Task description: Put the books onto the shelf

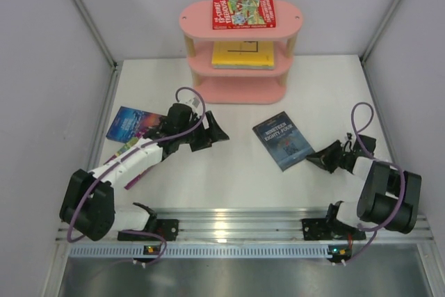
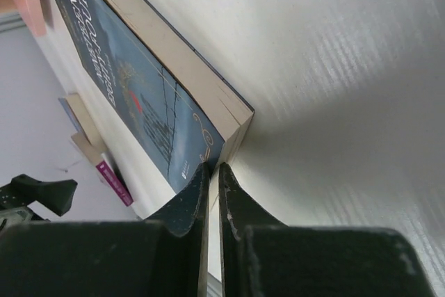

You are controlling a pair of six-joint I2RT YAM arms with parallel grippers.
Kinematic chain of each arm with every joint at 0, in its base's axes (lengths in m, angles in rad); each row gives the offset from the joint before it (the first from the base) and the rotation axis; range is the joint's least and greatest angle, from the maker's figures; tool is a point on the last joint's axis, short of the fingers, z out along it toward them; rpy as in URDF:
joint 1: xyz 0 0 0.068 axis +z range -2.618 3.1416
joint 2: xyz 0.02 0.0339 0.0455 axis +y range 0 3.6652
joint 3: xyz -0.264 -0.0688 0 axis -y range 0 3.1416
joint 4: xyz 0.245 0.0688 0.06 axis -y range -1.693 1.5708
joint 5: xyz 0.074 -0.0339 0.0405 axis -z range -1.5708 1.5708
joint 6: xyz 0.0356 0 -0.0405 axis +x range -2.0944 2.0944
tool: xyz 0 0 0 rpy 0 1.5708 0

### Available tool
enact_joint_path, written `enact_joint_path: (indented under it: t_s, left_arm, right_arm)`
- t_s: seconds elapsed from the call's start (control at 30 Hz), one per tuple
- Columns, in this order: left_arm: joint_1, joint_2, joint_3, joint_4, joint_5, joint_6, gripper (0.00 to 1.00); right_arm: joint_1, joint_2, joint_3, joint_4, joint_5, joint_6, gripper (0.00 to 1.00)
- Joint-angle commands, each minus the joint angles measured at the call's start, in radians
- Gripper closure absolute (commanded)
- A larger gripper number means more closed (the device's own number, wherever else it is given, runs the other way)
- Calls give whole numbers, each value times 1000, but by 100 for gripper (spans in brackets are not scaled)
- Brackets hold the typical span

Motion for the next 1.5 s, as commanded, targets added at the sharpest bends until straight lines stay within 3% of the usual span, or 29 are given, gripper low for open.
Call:
enact_joint_path:
  t_s: [0.0,0.03,0.1,0.2,0.4,0.53,0.7,0.83,1.0,1.13,1.27,1.47]
  left_arm:
    - [-7,-7,-13,62,-29,-27,12]
    - [-7,1,-11,62,-31,-29,12]
    - [-7,12,-1,63,-25,-29,12]
    - [-9,30,6,68,-11,-19,13]
    - [-9,48,1,100,32,-10,13]
    - [-9,62,6,135,71,20,13]
    - [-9,76,-2,160,80,24,13]
    - [-7,104,4,146,81,54,13]
    - [11,93,0,105,81,73,13]
    - [69,96,-23,123,145,67,13]
    - [79,122,-8,82,186,89,13]
    - [79,125,4,20,115,102,13]
  right_arm:
    - [26,-45,-19,2,10,-27,100]
    - [26,-58,-17,-16,30,-37,98]
    - [24,-104,12,-120,108,-76,81]
    - [24,-157,82,-269,203,-151,67]
    - [24,-203,200,-322,294,-188,49]
    - [64,-53,308,-236,285,-212,41]
    - [145,190,514,-236,133,-339,34]
    - [227,315,550,-211,81,-367,34]
    - [410,352,498,-169,180,-367,37]
    - [489,348,428,-98,196,-288,52]
    - [567,314,359,-44,235,-200,58]
    - [642,279,309,-52,335,-148,66]
